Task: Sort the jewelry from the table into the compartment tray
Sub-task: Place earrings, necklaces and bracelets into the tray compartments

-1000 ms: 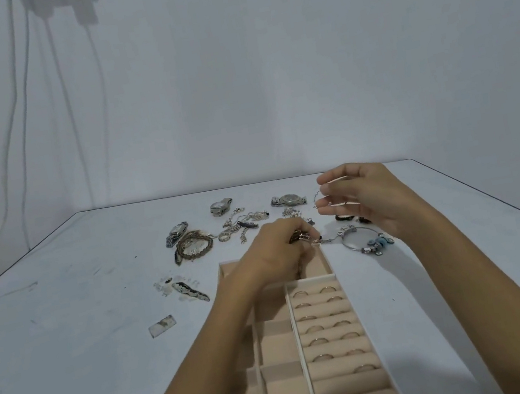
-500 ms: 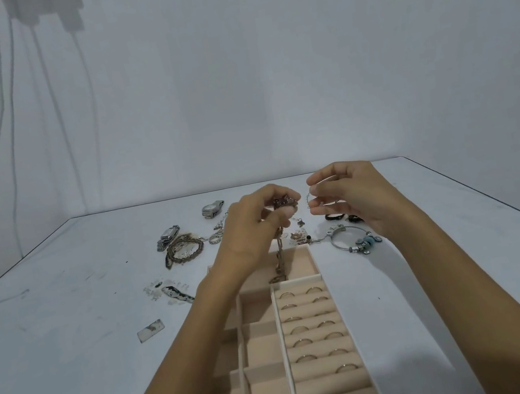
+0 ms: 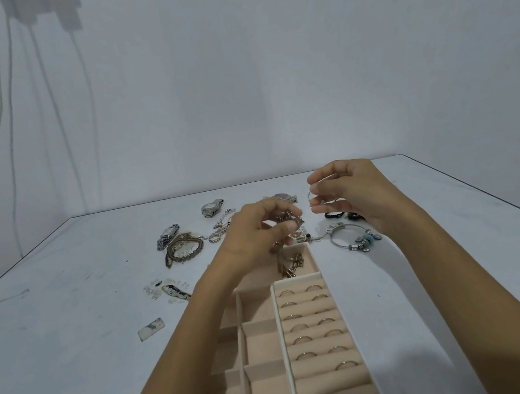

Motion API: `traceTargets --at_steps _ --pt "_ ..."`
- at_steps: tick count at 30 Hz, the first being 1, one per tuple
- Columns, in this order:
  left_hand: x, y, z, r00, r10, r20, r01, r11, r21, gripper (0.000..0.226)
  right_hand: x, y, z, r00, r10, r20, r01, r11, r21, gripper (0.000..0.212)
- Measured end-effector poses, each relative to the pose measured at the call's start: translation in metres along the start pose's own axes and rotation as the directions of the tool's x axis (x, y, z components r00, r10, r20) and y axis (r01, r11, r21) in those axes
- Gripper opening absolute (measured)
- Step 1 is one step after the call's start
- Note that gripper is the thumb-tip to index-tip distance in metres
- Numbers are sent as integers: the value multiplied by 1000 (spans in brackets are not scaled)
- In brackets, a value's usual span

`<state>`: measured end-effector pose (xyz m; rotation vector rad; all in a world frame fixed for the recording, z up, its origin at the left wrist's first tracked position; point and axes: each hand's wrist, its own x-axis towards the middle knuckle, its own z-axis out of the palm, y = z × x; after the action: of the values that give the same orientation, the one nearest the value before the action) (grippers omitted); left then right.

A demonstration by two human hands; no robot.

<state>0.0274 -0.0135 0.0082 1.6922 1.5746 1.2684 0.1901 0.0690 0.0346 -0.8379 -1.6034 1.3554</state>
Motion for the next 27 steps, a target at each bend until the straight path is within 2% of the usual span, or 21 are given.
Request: traceTargets --at_steps 9,16,23,27 --pt "3 -9 0 1000 -11 26 3 949 315 21 0 1 2 1000 -1 8 1 999 -51 12" --pt "4 -15 -1 997 -49 62 15 888 460 16 1 3 2 1000 -9 10 10 996 -83 11" --pt "4 -16 -5 983 -81 164 -33 805 593 20 1 5 1 1000 -7 11 8 994 -112 11" --pt "2 -14 -14 953 -84 290 -123 770 626 37 1 5 1 1000 -10 11 11 992 -124 12"
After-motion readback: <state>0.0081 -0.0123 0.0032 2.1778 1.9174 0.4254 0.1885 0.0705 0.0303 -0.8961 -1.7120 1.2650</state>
